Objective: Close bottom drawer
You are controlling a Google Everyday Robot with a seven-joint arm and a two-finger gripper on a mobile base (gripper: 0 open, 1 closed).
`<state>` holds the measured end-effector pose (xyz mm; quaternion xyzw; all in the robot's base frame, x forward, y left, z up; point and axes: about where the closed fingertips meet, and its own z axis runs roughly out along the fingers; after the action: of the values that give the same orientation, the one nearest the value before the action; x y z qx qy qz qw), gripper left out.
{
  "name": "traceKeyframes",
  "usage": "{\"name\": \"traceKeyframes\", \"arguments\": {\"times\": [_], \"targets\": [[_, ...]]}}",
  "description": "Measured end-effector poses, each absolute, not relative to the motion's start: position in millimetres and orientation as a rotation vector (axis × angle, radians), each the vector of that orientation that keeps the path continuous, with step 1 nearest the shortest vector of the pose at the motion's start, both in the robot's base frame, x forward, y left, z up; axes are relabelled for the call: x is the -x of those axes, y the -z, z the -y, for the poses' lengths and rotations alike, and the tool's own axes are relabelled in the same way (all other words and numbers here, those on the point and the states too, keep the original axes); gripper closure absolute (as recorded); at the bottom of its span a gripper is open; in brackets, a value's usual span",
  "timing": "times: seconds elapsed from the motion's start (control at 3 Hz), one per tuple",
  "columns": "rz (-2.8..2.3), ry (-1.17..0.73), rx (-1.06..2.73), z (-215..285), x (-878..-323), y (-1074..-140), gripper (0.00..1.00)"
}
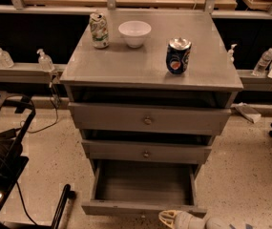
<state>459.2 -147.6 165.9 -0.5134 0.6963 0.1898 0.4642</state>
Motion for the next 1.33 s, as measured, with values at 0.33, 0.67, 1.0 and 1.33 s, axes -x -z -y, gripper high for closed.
{"name": "traceKeyframes", "arguments": {"times": [0.33,0.67,1.0,1.33], "targets": [[-1.755,-0.423,1.241,155,-462,-147,1.0],[-1.777,-0.405,1.204,158,-471,-139,1.0],[-1.777,-0.405,1.204,158,-471,-139,1.0],[-1.762,-0.393,1.175,157,-492,-147,1.0]]}}
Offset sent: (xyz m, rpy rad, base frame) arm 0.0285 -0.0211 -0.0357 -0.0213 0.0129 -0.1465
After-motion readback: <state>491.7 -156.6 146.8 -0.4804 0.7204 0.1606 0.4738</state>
